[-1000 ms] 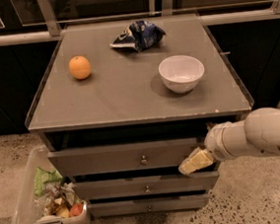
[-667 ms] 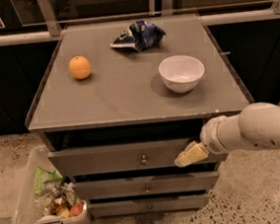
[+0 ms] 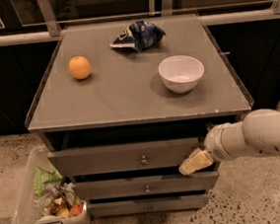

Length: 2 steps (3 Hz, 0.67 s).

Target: Open top drawer

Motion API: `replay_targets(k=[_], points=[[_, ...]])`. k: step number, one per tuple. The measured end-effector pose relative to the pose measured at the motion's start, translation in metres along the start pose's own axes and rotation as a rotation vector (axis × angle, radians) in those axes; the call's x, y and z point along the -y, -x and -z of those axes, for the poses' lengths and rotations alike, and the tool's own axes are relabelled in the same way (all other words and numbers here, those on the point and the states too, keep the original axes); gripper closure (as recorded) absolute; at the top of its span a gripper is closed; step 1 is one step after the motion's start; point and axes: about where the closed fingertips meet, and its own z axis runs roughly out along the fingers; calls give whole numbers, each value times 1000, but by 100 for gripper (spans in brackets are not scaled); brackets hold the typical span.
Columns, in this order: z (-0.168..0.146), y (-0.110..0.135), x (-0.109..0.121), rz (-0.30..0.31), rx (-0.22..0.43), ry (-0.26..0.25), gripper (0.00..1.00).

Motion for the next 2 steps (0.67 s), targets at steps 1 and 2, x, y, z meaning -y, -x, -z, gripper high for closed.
replay_targets(k=[1,2], points=[[-3,-21,-7,-28,-52,30,0],[0,-22,-4,-48,-126,86,0]])
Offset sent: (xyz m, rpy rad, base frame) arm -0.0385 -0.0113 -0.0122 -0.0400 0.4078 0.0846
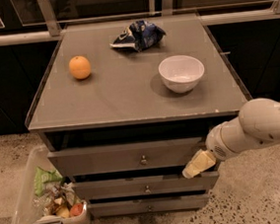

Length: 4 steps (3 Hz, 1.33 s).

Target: Open top drawer

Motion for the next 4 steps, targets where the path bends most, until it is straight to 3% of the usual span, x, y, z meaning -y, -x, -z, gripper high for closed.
replay_targets(k=[1,2,4], points=[[31,18,5,20,-68,24,0],[31,18,5,20,-68,24,0],[0,-1,20,-92,10,-10,0]])
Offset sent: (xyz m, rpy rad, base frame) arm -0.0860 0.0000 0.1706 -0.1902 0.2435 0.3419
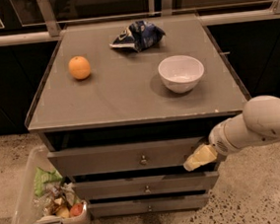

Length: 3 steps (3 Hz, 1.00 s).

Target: Open top drawer

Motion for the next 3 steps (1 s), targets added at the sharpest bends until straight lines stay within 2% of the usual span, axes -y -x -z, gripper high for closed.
replay_targets(k=[1,3], points=[[0,0,0,0,0,0,0],[-2,-4,-14,20,-36,59,0]])
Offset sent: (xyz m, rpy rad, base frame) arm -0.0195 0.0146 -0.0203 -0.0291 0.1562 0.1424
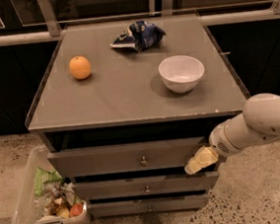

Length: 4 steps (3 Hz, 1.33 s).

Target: Open top drawer

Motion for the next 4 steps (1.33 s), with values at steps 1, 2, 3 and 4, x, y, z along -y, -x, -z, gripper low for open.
replay_targets(k=[1,2,3,4], points=[[3,2,0,0,0,0,0],[6,-3,-11,2,-14,35,0],[8,-1,-11,2,-14,35,0],[14,-7,-25,-1,-25,79,0]])
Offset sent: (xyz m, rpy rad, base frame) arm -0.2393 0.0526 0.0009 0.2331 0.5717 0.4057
